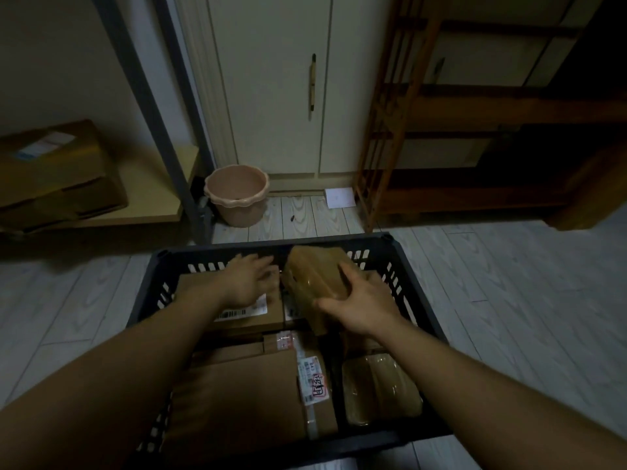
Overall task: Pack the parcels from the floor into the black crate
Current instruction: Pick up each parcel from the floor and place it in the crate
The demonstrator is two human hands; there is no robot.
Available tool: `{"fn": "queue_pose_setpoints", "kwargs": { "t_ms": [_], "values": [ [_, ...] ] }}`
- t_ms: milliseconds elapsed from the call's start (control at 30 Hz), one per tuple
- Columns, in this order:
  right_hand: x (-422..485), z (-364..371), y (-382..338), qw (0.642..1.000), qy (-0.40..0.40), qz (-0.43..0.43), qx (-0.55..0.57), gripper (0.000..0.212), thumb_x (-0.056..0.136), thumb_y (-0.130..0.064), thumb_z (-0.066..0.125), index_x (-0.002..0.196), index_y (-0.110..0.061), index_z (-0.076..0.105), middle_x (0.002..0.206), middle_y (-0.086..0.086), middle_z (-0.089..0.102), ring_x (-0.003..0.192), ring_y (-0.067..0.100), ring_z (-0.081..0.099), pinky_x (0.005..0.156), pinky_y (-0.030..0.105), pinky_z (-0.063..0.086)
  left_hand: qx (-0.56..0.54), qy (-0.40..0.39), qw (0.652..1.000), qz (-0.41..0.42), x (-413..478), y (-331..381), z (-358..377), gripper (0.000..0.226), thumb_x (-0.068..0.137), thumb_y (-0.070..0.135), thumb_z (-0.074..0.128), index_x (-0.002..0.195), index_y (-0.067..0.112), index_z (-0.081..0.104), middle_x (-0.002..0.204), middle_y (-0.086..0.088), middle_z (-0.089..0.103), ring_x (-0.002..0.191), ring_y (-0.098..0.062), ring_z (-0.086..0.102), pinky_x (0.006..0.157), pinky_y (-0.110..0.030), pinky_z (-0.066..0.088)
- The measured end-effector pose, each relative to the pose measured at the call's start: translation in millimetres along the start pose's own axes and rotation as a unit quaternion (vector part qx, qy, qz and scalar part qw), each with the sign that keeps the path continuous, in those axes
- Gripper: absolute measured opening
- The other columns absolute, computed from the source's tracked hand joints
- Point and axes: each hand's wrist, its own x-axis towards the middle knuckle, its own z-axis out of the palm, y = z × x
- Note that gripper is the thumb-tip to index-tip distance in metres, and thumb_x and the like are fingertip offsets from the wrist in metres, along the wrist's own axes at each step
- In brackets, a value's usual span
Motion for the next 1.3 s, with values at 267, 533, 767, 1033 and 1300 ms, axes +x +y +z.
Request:
{"fn": "queue_pose_setpoints", "kwargs": {
  "t_ms": [267, 533, 767, 1033, 1300],
  "values": [
    [23.7, 53.1, 4.6, 0.994, 0.051, 0.012, -0.100, 0.108, 0.060, -0.084, 0.055, 0.146, -0.043, 0.003, 0.141, 0.010, 0.007, 0.129, 0.034, 0.014, 0.103, 0.047, 0.029, 0.144, -0.079, 0.981, -0.106, -7.5, -59.5, 56.5, 0.102, 0.073, 0.065, 0.060, 0.139, 0.053, -0.017, 0.157, 0.002, -0.017, 0.141, -0.041, -0.011, 0.109, -0.066, 0.007],
    [38.0, 71.9, -8.0, 0.992, 0.038, -0.032, -0.116, 0.118, 0.060, -0.079, 0.062, 0.147, -0.034, -0.005, 0.139, 0.009, 0.004, 0.126, 0.032, 0.016, 0.099, 0.045, 0.034, 0.152, -0.071, 0.981, -0.099, -5.5, -65.9, 58.8, 0.101, 0.075, 0.060, 0.062, 0.141, 0.051, -0.014, 0.158, 0.002, -0.013, 0.142, -0.041, -0.007, 0.110, -0.065, 0.011],
    [42.4, 88.8, -1.2, 0.991, 0.052, -0.031, -0.120, 0.111, 0.068, -0.078, 0.055, 0.145, -0.035, -0.012, 0.147, 0.014, 0.000, 0.130, 0.035, 0.017, 0.103, 0.049, 0.031, 0.154, -0.082, 0.980, -0.099, -2.9, -64.2, 55.2, 0.102, 0.076, 0.056, 0.064, 0.141, 0.051, -0.014, 0.158, 0.002, -0.013, 0.142, -0.039, -0.008, 0.111, -0.065, 0.010],
    [47.7, 37.7, 33.4, 0.989, -0.068, -0.047, -0.123, 0.118, 0.067, -0.062, 0.070, 0.143, -0.045, -0.018, 0.155, 0.010, 0.009, 0.138, 0.036, 0.020, 0.108, 0.051, 0.026, 0.013, -0.066, 0.996, -0.062, -5.7, -16.8, 44.1, 0.083, 0.080, 0.075, 0.036, 0.143, 0.048, -0.012, 0.158, 0.001, -0.012, 0.144, -0.032, -0.005, 0.112, -0.063, 0.010],
    [27.0, 66.4, 78.3, 0.946, -0.105, 0.076, -0.298, 0.110, 0.072, -0.081, 0.043, 0.147, -0.030, -0.020, 0.155, 0.024, -0.012, 0.140, 0.050, -0.006, 0.110, 0.061, 0.010, -0.104, -0.019, 0.994, -0.012, 18.3, 37.7, 64.2, 0.070, 0.097, 0.044, 0.036, 0.147, 0.035, -0.012, 0.154, -0.001, -0.027, 0.144, -0.033, 0.001, 0.114, -0.047, 0.011]
  ]
}}
